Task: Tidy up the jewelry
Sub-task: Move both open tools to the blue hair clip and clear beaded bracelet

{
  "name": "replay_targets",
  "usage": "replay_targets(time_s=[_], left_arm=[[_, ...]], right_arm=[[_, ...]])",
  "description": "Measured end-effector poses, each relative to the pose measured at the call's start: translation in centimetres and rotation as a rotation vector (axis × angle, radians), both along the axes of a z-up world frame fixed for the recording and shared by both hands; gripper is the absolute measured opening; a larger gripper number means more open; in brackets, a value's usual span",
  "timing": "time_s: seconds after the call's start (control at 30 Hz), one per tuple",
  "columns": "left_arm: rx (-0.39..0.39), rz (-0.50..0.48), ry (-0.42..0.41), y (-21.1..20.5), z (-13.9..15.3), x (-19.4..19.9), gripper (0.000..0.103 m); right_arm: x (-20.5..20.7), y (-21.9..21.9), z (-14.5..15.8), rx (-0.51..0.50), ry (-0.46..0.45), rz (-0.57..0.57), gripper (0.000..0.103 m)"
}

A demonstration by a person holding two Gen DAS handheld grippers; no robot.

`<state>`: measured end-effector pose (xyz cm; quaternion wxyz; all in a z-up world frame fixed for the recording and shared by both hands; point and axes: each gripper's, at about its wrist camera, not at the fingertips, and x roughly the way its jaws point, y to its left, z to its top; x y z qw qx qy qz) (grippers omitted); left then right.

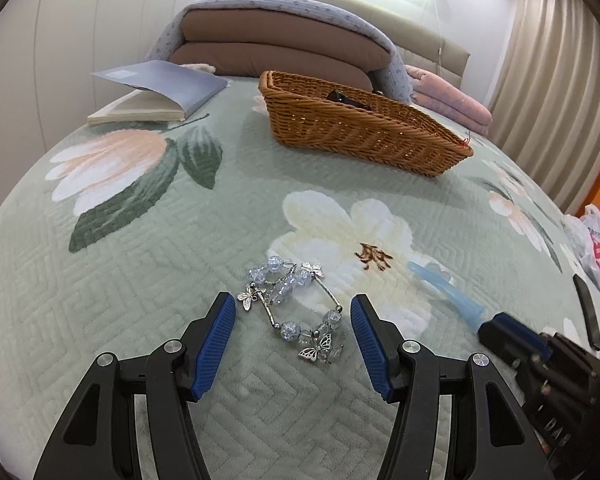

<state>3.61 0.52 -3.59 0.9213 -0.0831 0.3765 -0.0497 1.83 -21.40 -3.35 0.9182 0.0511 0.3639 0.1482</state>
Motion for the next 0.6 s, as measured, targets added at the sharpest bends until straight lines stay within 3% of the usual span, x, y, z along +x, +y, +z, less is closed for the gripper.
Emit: replay_targets(time_s=[0.1,0.3,0.5,0.6], left_arm=[[0.029,0.001,0.002,-0.4,-0.1,0.0,0.062],[0.066,0.007,0.005,-0.9,-0.1,0.2,0.062],[0.068,0.006,0.004,-0.9,-0.2,0.2,0.062],[0.064,0.005,0.004,-0.8,-0.2,0.2,0.062]], right_arm=[[0.2,-0.5,0.1,0.046,0.018,0.045,0.027],[0.7,0.2,1.3,-0.002,-0.002,0.086,0.032],[2.4,0.4,0.7,0.03,0.072,0.122,0.032],[2.7,-0.1,0.3,0.109,0.114,0.138,0.019]])
